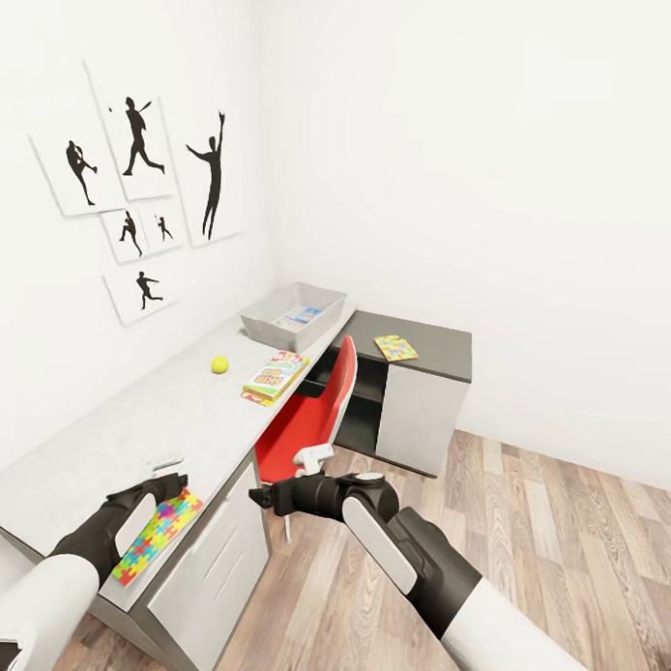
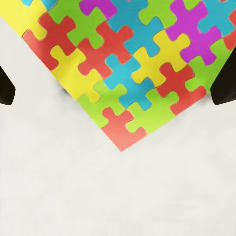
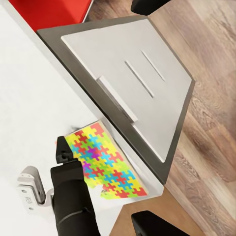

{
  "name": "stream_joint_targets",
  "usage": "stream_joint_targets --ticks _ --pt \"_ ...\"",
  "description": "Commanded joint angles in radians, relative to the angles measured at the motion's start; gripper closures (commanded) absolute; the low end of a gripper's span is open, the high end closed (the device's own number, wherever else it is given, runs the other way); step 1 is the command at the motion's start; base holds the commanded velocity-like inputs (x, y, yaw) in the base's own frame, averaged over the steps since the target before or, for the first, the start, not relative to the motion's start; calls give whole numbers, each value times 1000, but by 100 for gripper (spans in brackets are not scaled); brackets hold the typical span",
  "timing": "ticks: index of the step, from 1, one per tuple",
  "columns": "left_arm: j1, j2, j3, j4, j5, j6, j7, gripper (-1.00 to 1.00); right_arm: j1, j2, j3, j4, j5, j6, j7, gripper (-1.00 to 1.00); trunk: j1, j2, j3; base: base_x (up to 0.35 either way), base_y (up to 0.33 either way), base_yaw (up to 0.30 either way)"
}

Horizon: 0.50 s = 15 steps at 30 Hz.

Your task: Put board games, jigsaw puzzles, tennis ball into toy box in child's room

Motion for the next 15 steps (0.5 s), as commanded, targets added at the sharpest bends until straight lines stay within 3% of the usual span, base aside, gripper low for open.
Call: stream_joint_targets --ticks 1,15 --pt "0 1 0 -3 9 6 5 -100 -1 0 0 0 2 4 3 -100 0 -2 -2 0 0 0" --pt "-2 4 -1 -38 6 5 8 -100 -1 0 -1 0 2 4 3 -100 0 -2 -2 0 0 0"
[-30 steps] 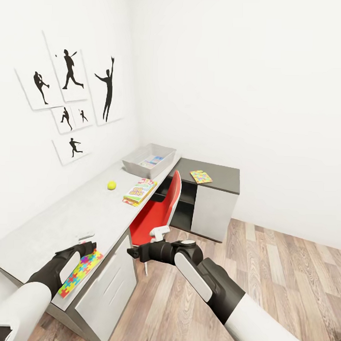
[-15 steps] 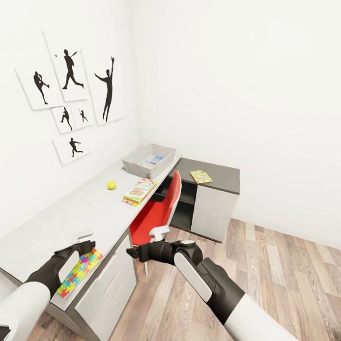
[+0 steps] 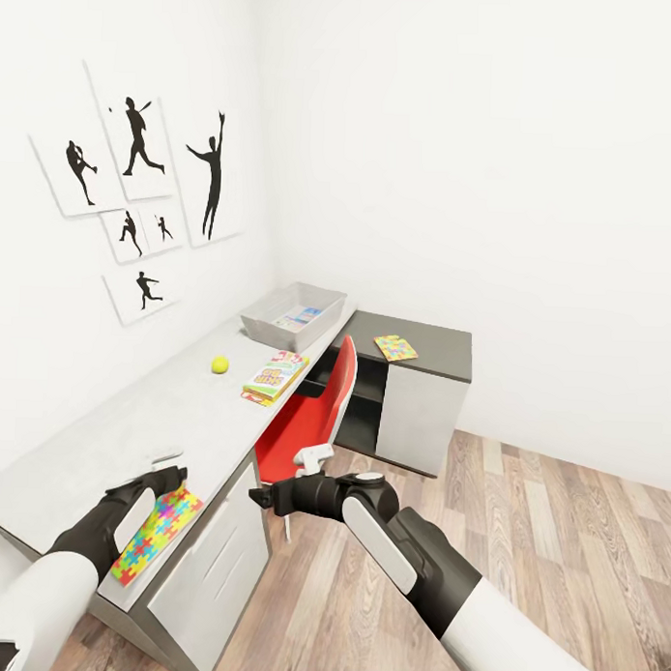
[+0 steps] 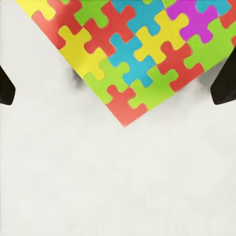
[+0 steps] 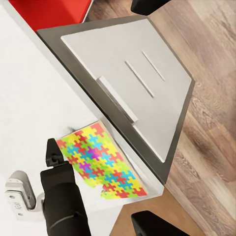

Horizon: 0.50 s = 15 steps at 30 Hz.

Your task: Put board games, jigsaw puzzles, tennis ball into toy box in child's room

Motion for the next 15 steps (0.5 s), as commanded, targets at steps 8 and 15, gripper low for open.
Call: stream_joint_targets --ticks 8,15 --pt "0 11 -3 -9 7 -57 5 -100 -1 0 0 0 2 4 3 -100 0 -2 -2 0 0 0" --pt "0 15 -4 -7 7 -76 6 -100 -1 1 0 -1 2 4 3 -100 0 -2 -2 0 0 0"
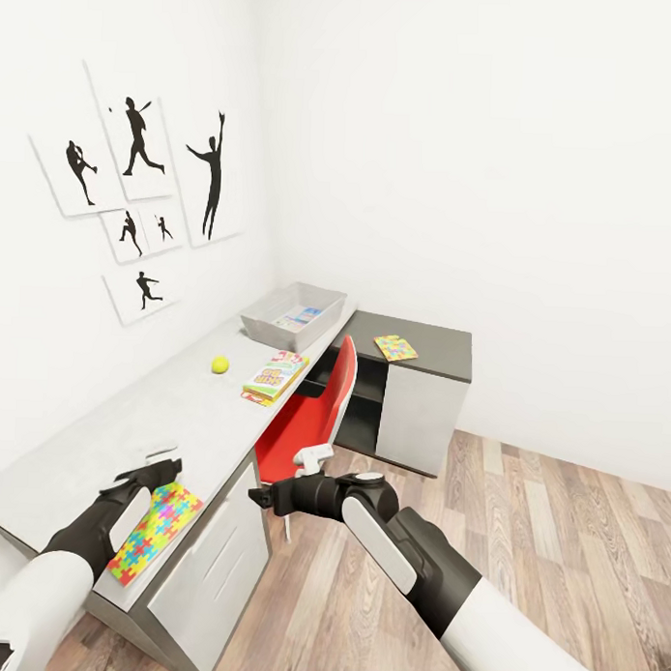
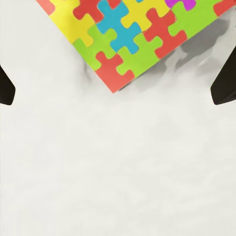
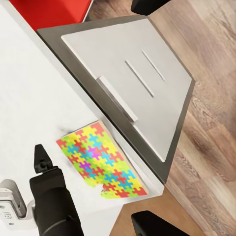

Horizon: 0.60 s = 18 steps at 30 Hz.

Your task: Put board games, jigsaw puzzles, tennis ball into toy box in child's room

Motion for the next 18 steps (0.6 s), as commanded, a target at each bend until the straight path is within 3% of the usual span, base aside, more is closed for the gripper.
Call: stream_joint_targets --ticks 1,14,18 --pt "0 1 -1 -1 7 5 5 -100 -1 0 0 0 2 4 3 -100 0 -2 -2 0 0 0" --pt "-1 3 0 32 8 0 8 -100 -1 -1 -1 0 2 4 3 -100 0 -2 -2 0 0 0" --pt "-3 3 2 65 -11 -5 9 -100 -1 -1 0 0 3 4 3 -100 0 -2 -4 0 0 0"
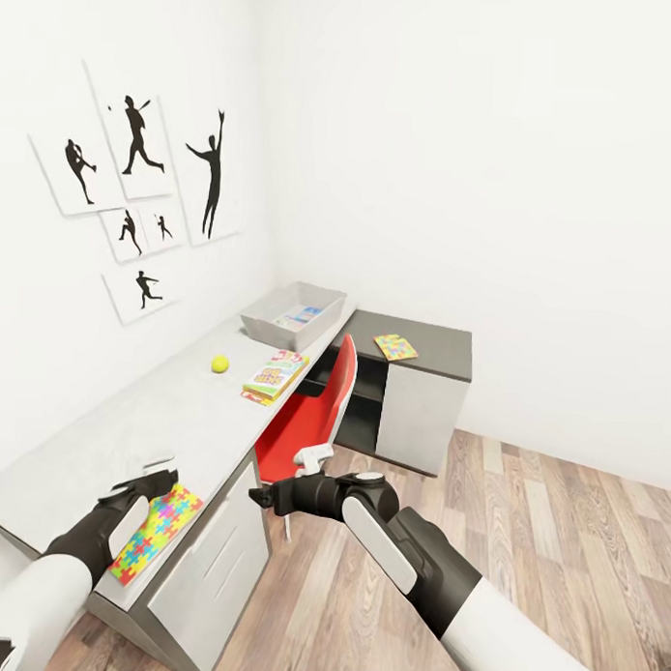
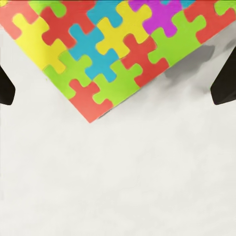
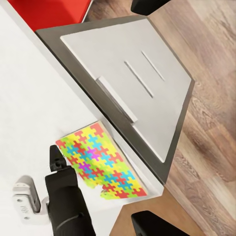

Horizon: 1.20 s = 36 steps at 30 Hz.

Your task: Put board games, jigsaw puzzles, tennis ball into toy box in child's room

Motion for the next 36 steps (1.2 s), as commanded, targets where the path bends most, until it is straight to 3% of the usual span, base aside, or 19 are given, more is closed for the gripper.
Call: stream_joint_targets --ticks 1,4,10,21,36 --pt "-1 0 0 3 -1 2 4 -100 -1 0 0 0 3 4 3 -100 0 -2 -3 0 0 0" --pt "-2 -3 3 17 -48 -15 4 -100 -1 1 -1 0 2 4 3 -100 0 -2 -6 0 0 0" --pt "-2 -7 6 23 -84 -23 5 -100 -1 -1 -1 0 2 5 3 -100 0 -2 -15 0 0 0" --pt "-2 -9 4 24 -92 -25 0 -100 -1 -4 -1 -1 -1 4 4 -100 0 -2 -32 0 0 0" --pt "-3 -8 13 24 -79 -17 -9 -100 -1 -5 -1 -2 1 4 3 -100 0 -2 -34 0 0 0"
